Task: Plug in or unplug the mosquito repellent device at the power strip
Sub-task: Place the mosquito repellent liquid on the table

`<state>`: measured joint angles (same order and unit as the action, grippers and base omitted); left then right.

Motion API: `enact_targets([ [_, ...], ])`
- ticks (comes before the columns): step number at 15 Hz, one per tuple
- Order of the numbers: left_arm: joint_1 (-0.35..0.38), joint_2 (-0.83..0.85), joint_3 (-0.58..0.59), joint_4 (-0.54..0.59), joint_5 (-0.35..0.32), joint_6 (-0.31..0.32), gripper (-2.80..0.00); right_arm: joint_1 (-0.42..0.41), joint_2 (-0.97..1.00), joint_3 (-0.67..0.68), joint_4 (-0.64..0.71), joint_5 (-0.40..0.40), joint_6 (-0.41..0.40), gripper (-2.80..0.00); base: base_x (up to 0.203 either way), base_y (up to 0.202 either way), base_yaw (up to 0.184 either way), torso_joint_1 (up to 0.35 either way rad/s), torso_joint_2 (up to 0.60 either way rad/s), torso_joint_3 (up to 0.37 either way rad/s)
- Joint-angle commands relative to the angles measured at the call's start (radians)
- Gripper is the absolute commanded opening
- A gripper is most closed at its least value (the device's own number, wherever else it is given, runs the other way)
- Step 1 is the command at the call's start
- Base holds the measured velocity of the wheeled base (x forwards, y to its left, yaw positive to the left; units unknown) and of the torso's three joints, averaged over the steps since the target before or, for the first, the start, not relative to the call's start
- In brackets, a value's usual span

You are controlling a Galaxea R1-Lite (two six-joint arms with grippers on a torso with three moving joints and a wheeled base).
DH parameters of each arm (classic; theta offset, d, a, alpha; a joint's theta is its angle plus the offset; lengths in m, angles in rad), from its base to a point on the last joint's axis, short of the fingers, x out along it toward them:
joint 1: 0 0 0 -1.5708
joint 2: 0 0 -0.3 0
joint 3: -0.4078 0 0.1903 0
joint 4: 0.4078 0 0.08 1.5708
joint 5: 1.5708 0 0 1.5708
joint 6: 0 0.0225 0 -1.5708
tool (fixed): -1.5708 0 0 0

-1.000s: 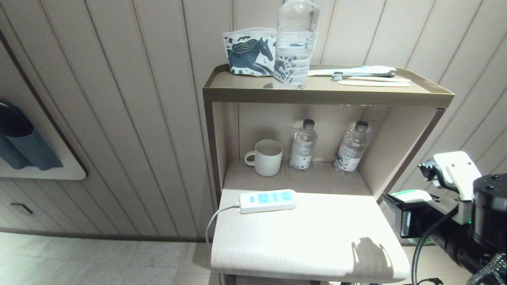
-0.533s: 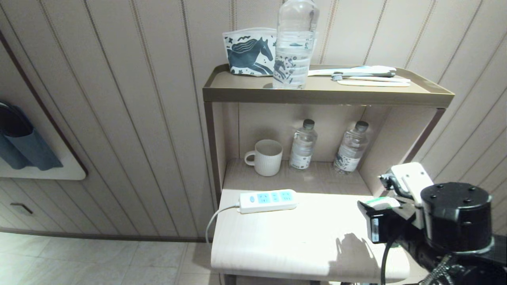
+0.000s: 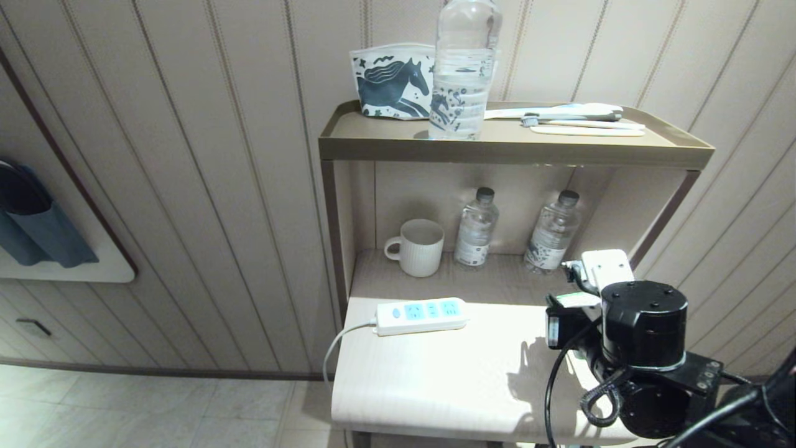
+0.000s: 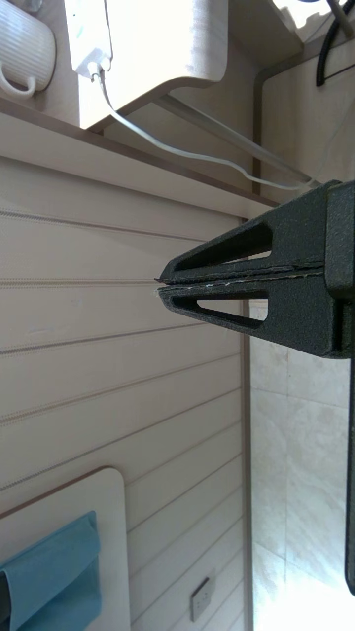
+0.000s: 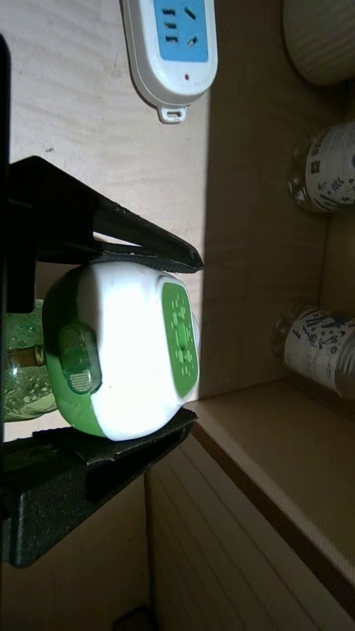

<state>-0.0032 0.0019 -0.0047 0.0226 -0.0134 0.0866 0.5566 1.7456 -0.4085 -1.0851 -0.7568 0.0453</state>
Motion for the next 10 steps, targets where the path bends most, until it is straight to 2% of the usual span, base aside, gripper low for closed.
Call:
enact_targets([
  [1, 0.000, 0.000, 0.000, 0.000, 0.000, 0.001, -2.80, 0.007, 0.052, 0.052, -0.118, -0.026, -0.024, -2.80, 0.000, 0.000, 0.000, 0.000, 0.00, 0.000],
  [4, 0.000, 0.000, 0.001, -0.001, 0.000, -0.001, -2.80, 0.009, 0.159, 0.077, -0.266, -0.061, -0.040, -2.80, 0.000, 0.000, 0.000, 0.000, 0.00, 0.000],
  [6, 0.000, 0.000, 0.001, 0.000, 0.000, 0.002, -2.80, 0.018, 0.285, 0.095, -0.433, -0.125, -0.063, -2.80, 0.000, 0.000, 0.000, 0.000, 0.00, 0.000],
  [8, 0.000, 0.000, 0.001, 0.000, 0.000, 0.006, -2.80, 0.052, 0.301, 0.103, -0.485, -0.160, -0.080, -2.80, 0.000, 0.000, 0.000, 0.000, 0.00, 0.000],
  [10, 0.000, 0.000, -0.001, 0.000, -0.003, 0.007, -2.80, 0.052, 0.299, 0.111, -0.485, -0.159, -0.090, -2.80, 0.000, 0.000, 0.000, 0.000, 0.00, 0.000],
])
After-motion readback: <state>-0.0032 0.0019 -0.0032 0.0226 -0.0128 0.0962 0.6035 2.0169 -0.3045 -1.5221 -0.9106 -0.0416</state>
